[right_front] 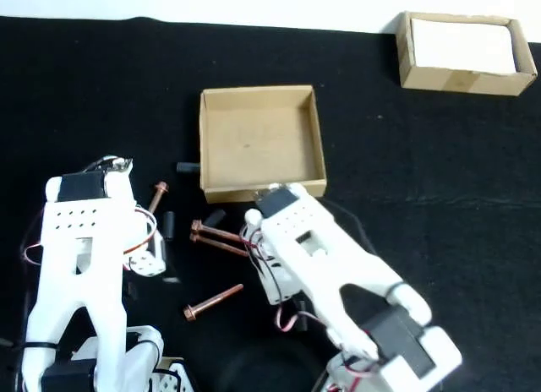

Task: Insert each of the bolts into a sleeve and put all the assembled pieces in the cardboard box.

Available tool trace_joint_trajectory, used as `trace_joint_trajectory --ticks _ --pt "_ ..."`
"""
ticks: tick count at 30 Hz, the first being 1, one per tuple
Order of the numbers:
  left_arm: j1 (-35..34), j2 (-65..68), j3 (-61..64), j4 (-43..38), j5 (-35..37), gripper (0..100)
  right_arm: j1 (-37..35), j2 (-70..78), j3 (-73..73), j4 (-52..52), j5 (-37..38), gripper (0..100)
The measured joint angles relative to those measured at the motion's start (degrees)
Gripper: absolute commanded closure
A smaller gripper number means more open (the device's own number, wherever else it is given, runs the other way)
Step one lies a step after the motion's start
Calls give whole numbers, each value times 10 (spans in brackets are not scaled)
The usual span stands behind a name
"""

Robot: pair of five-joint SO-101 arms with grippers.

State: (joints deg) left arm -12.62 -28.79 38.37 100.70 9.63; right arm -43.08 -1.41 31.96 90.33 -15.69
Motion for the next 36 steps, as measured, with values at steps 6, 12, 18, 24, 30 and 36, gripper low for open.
trace_joint_trajectory --ticks 6,12,18,24,30,36 --pt "0 0 7 -1 0 696 -40 52 0 -21 0 842" --pt "0 0 20 -19 0 695 -84 57 0 -33 0 842" --pt "0 0 52 -63 0 695 -86 57 0 -71 0 843" --pt "0 0 82 -98 0 695 -86 57 29 -104 0 843" --pt "0 0 88 -107 -25 697 -47 57 39 -109 0 897" --pt "0 0 88 -107 -31 698 -33 57 40 -125 0 986"
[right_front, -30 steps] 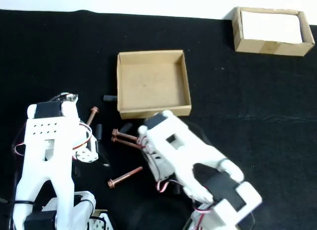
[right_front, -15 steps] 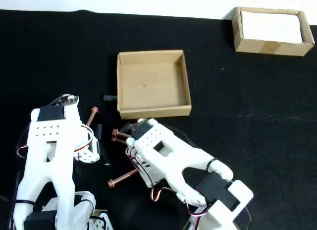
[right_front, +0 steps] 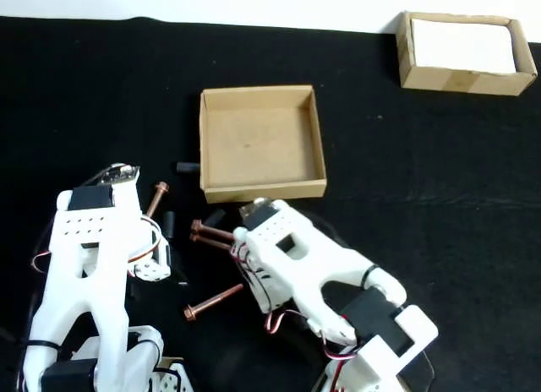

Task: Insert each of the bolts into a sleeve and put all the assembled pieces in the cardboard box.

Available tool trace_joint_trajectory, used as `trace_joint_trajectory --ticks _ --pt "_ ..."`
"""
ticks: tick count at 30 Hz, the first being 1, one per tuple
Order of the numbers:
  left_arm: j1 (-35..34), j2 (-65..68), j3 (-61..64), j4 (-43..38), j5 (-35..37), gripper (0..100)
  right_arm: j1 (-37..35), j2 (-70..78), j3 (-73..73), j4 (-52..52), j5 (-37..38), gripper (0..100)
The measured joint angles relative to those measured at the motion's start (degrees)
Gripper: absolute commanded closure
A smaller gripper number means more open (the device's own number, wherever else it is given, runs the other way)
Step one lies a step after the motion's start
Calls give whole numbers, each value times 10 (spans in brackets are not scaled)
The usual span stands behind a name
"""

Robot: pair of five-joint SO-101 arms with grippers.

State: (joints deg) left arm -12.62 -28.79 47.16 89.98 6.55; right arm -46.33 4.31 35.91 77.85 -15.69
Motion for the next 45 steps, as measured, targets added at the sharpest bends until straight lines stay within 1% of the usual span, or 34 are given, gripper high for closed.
trace_joint_trajectory --ticks 6,12,15,20,24,27,29,31,34,35,36,38,41,43,45 --pt "0 0 0 0 0 698 5 -7 18 -14 0 991" --pt "0 0 0 0 0 698 18 -2 9 -4 7 991" --pt "0 0 0 0 0 698 48 0 -33 24 37 991" --pt "0 0 0 0 0 698 129 -14 -176 94 44 991" --pt "0 0 0 0 0 698 191 -83 -294 120 44 991" --pt "0 0 0 0 0 699 224 -160 -335 134 44 991" --pt "0 0 -5 2 0 699 239 -214 -335 135 44 991" --pt "3 0 -25 23 0 699 248 -264 -314 134 44 991" --pt "41 18 -72 89 0 699 249 -319 -243 120 44 991" --pt "57 33 -83 99 0 701 249 -331 -213 109 44 991" --pt "72 50 -91 103 0 715 251 -345 -181 94 44 991" --pt "98 95 -107 107 -1 794 258 -368 -125 67 44 991" --pt "135 177 -152 110 -1 1000 272 -406 -62 23 46 991" --pt "153 230 -196 110 -1 961 282 -434 -38 2 47 991" --pt "171 277 -227 110 -1 995 291 -463 -18 -14 47 991"
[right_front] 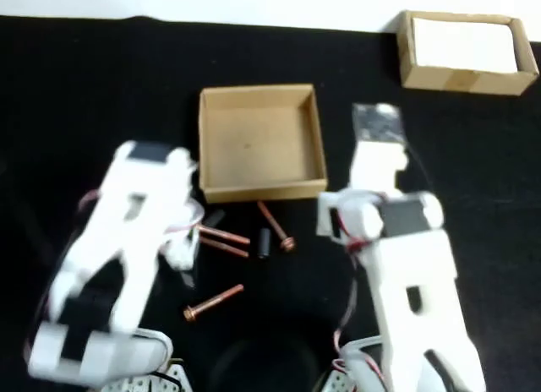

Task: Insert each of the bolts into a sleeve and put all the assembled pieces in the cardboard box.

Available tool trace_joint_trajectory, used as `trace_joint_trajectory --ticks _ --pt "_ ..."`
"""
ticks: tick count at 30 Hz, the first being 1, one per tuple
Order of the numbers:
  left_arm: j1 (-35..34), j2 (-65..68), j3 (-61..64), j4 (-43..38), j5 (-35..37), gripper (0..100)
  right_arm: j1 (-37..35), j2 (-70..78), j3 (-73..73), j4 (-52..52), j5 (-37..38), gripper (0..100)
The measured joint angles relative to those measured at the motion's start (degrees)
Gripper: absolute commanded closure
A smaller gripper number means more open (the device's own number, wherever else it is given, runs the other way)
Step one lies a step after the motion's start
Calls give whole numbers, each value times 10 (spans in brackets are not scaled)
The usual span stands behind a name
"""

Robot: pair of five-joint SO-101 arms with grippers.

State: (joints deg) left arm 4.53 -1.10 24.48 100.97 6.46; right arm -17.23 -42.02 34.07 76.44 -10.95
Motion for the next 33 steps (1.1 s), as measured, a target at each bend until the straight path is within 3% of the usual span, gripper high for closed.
trace_joint_trajectory --ticks 5,16,21,26,33 --pt "50 65 1 0 1 993 15 -49 37 -30 0 991" --pt "182 75 76 -1 0 993 16 -62 47 -42 0 991" --pt "220 75 77 -53 -10 993 16 -62 47 -47 0 991" --pt "265 76 77 -119 -71 993 16 -62 47 -47 0 991" --pt "281 76 138 -133 -78 993 18 -62 47 -47 0 991"
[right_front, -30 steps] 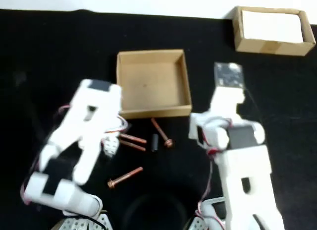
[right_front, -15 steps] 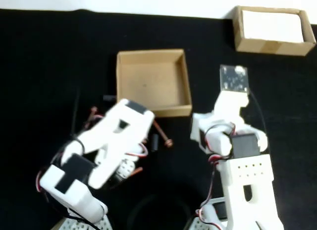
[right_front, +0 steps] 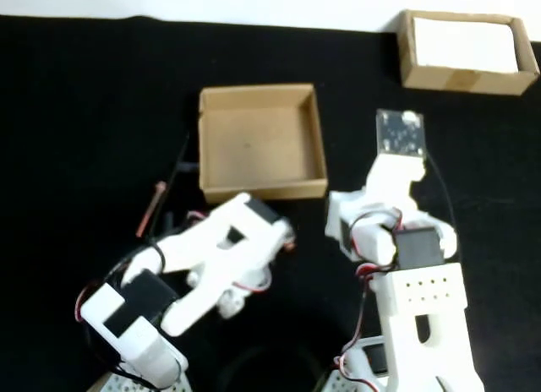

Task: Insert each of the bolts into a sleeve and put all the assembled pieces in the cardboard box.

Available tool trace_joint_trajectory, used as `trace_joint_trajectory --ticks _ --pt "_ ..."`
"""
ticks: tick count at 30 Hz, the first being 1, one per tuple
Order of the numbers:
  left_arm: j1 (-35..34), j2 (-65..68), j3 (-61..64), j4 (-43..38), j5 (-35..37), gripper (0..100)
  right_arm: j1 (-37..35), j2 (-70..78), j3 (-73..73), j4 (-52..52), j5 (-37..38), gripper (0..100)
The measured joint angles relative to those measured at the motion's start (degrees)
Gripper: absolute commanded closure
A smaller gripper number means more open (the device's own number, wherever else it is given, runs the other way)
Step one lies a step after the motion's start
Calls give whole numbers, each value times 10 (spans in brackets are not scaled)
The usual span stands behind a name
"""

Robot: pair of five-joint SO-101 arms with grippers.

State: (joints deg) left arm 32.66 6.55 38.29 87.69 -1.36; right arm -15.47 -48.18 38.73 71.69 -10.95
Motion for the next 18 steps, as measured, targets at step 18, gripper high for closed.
trace_joint_trajectory --ticks 18 --pt "-160 0 40 -169 3 993 0 0 0 0 0 991"
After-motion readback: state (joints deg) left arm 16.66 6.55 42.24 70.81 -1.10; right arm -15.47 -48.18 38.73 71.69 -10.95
